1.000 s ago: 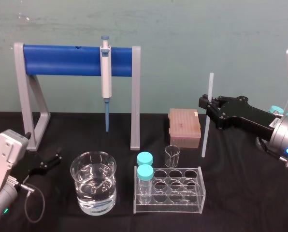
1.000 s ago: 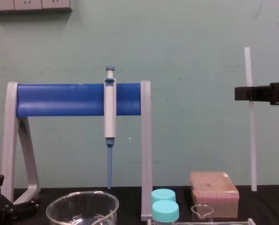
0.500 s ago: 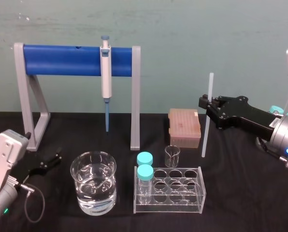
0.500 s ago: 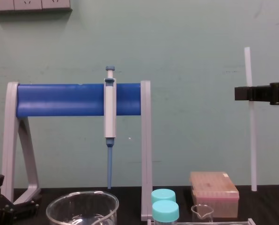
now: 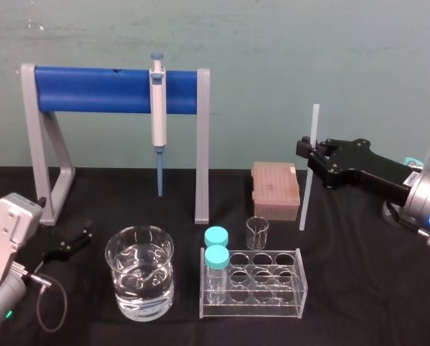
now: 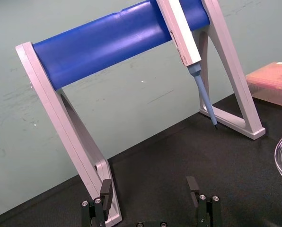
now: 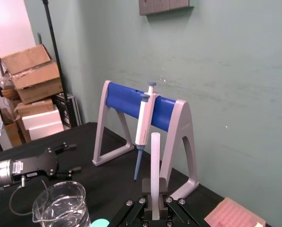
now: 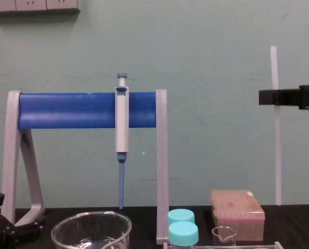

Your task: Pick up the stirring rod with one hand, then place it down.

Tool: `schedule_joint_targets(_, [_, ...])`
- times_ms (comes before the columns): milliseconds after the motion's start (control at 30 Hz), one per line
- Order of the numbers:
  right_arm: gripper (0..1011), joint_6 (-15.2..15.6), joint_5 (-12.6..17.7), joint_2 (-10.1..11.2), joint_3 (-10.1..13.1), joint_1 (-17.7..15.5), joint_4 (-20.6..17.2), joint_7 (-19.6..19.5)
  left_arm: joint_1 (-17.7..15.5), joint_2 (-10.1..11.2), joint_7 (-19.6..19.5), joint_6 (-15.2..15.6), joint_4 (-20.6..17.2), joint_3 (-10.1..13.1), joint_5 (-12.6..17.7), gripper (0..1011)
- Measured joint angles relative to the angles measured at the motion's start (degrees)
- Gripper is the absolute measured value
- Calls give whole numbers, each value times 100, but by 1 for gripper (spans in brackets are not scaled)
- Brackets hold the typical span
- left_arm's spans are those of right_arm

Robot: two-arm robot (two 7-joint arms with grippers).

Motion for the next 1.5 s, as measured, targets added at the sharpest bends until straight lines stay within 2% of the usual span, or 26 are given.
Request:
schedule_joint_targets(267, [72, -92, -43, -107, 51, -11, 118, 203, 0, 0, 0, 0, 0, 0, 0, 1005])
schedule_joint_targets(600, [72, -501, -253, -381, -57, -37, 668, 585, 0, 0, 0, 0, 0, 0, 0, 1005])
schedule_joint_targets(933, [72, -513, -356, -589, -152, 45, 978, 752, 0, 0, 0, 0, 0, 0, 0, 1005])
schedule_joint_targets(1300, [71, -429, -411, -644, -189, 54, 1078, 805, 0, 0, 0, 0, 0, 0, 0, 1005])
schedule_joint_targets(1500, [72, -489, -466, -654, -187, 13, 1193, 846, 0, 0, 0, 0, 0, 0, 0, 1005])
